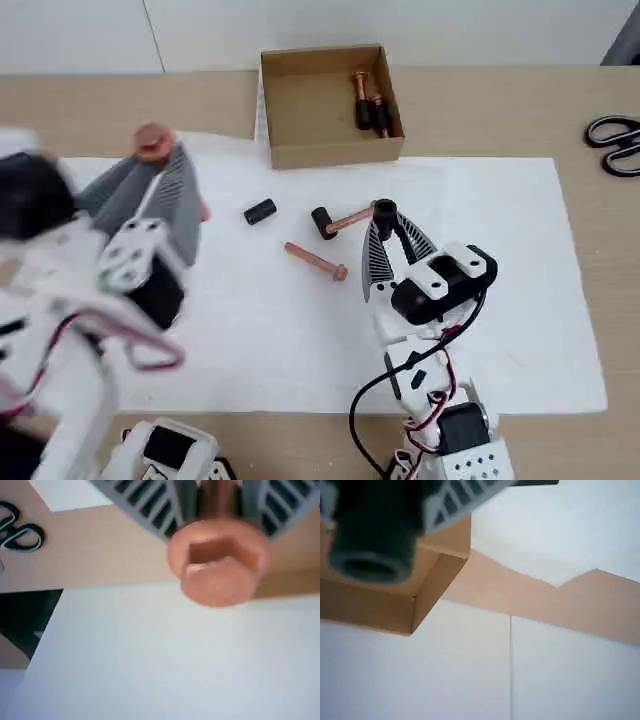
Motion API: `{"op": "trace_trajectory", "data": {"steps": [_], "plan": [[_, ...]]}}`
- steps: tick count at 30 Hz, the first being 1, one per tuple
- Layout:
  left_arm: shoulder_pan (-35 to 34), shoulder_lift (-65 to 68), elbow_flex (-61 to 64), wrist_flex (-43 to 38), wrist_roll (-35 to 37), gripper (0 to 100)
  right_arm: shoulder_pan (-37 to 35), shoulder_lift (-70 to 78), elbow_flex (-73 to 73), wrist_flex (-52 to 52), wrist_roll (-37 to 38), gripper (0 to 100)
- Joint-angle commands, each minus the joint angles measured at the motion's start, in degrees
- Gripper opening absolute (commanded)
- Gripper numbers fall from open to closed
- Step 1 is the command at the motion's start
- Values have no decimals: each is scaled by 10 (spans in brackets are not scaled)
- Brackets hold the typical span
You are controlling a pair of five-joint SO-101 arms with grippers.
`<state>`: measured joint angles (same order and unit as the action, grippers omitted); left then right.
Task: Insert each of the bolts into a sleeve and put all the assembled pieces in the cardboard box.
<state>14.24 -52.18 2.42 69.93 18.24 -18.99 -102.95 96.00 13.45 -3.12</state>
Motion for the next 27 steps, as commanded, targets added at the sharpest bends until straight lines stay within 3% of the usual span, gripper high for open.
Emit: {"op": "trace_trajectory", "data": {"steps": [1, 5, 10, 18, 27], "plan": [[5, -8, 153, -178, 9, 6, -17, -9, 4, 0, 6, 4], [62, -7, 245, -258, 8, 6, -44, -9, 4, 0, 6, 4], [98, -6, 295, -273, 7, 6, -49, -9, 4, 1, 6, 4], [134, 62, 294, -335, 7, 6, -88, -9, 3, 1, 6, 4], [147, 106, 255, -335, 8, 6, -91, -9, 3, 2, 6, 4]]}}
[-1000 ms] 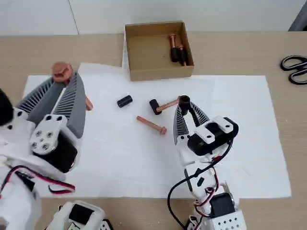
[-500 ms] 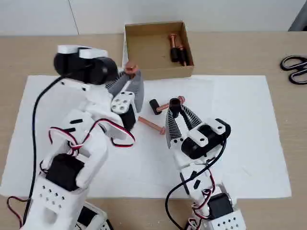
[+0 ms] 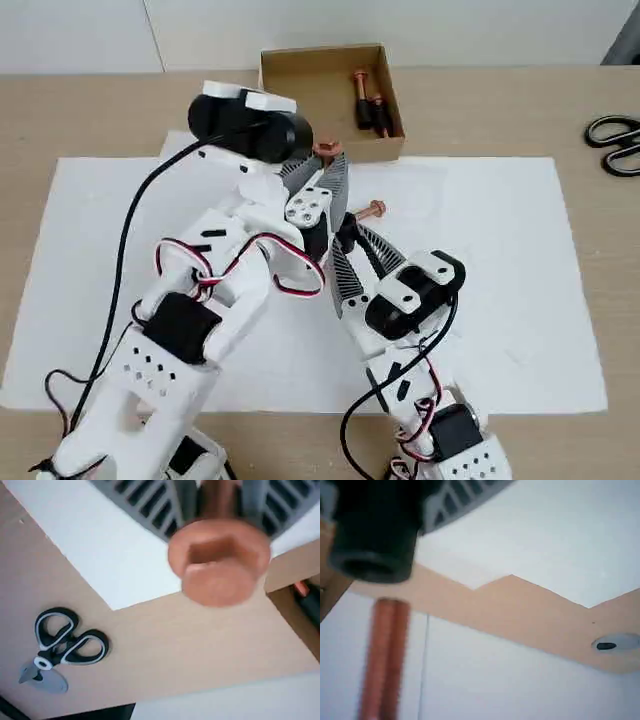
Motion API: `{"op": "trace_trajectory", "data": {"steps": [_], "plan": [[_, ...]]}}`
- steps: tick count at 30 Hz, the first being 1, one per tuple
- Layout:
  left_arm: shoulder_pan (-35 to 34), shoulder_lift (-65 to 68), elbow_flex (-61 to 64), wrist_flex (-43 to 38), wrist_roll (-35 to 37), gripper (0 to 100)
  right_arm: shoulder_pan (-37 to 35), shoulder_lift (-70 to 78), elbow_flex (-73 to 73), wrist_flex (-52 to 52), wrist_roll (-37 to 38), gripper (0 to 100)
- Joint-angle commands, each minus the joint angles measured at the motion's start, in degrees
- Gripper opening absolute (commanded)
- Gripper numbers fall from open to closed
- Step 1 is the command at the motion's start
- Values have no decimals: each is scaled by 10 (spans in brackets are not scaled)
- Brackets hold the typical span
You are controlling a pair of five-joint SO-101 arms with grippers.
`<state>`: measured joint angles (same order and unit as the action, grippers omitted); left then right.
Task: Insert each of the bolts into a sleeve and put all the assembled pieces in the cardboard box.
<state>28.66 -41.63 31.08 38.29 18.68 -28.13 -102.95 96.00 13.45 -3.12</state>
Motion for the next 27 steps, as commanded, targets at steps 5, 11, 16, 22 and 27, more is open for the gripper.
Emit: {"op": "trace_trajectory", "data": {"steps": [5, 11, 16, 22, 27], "plan": [[3, 2, -34, -18, 4, 6, 0, -9, 3, 2, 6, 4], [12, 2, -35, -18, 5, 6, 0, -9, 3, 2, 6, 4], [16, 2, -35, -18, 5, 6, 0, -9, 3, 2, 6, 4], [18, 4, -33, -17, 6, 6, 0, -9, 3, 2, 6, 4], [18, 4, -31, -12, 6, 6, 0, -9, 3, 2, 6, 4]]}}
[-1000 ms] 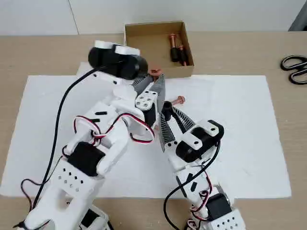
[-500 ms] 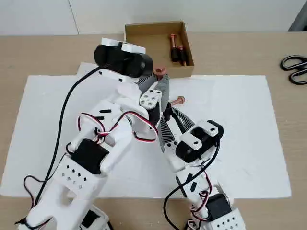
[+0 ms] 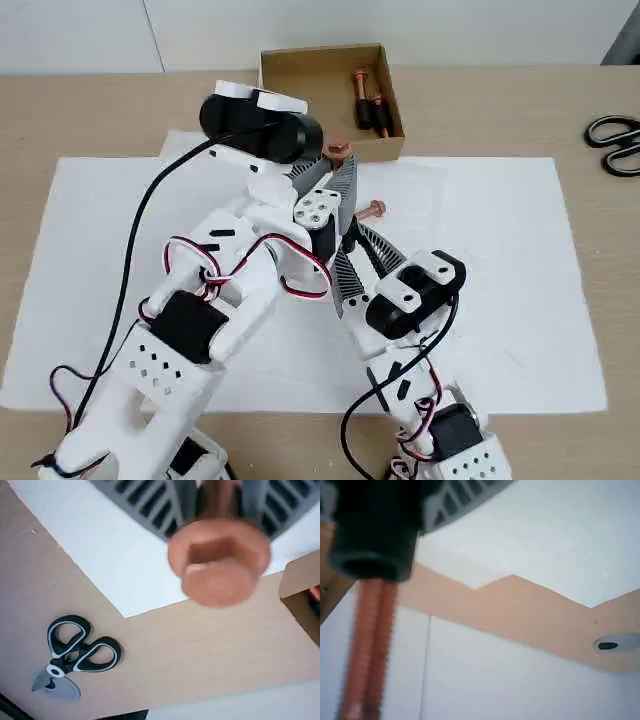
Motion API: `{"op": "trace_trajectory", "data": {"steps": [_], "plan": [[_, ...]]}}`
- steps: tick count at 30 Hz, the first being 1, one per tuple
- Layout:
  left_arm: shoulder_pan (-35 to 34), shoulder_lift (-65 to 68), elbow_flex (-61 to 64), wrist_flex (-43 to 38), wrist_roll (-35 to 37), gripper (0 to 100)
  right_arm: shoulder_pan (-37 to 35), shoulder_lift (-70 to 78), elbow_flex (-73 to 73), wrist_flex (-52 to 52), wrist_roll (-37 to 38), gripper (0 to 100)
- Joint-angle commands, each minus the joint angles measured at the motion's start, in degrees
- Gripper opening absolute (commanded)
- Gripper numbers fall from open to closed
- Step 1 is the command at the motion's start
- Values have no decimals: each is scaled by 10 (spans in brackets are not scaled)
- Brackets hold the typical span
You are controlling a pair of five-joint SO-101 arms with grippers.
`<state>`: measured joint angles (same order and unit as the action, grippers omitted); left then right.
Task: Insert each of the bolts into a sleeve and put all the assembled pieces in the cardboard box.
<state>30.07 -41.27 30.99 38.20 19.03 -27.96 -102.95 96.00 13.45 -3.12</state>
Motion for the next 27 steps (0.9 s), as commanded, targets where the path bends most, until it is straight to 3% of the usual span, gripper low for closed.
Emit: {"op": "trace_trajectory", "data": {"steps": [1, 22, 27], "plan": [[4, 1, -30, -4, 3, 6, -1, -9, 3, 2, 6, 4], [14, -3, 13, 12, -1, 6, -1, -9, 3, 2, 6, 4], [15, -3, 13, 38, -29, 6, -1, -9, 3, 2, 6, 4]]}}
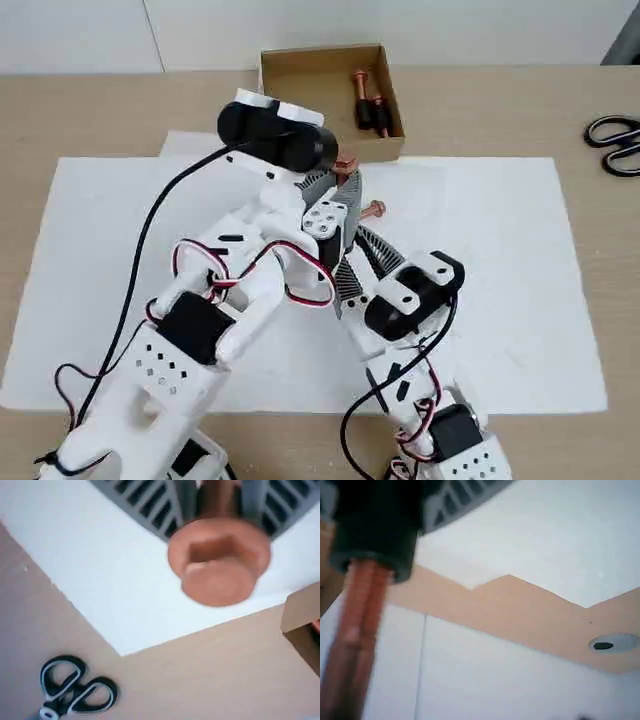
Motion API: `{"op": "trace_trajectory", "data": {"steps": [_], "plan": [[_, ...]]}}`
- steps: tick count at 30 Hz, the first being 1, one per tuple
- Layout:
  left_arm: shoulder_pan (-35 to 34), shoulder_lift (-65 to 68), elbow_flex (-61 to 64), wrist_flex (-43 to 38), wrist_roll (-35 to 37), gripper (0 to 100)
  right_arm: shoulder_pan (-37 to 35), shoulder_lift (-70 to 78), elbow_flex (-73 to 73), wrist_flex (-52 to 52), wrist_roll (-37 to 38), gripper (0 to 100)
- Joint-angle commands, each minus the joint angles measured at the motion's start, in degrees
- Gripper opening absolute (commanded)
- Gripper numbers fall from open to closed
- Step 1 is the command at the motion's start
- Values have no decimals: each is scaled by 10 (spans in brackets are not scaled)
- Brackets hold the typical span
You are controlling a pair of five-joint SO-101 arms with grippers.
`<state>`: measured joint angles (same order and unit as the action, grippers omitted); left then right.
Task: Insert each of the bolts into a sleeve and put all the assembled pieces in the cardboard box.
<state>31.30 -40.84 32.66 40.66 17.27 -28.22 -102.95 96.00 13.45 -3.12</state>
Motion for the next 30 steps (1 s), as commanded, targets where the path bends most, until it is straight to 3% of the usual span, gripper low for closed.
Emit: {"op": "trace_trajectory", "data": {"steps": [1, 30], "plan": [[4, -7, -4, 18, -11, 6, 1, -9, 3, 2, 6, 4], [25, -6, 38, 65, -11, 8, 1, -9, 3, 2, 6, 4]]}}
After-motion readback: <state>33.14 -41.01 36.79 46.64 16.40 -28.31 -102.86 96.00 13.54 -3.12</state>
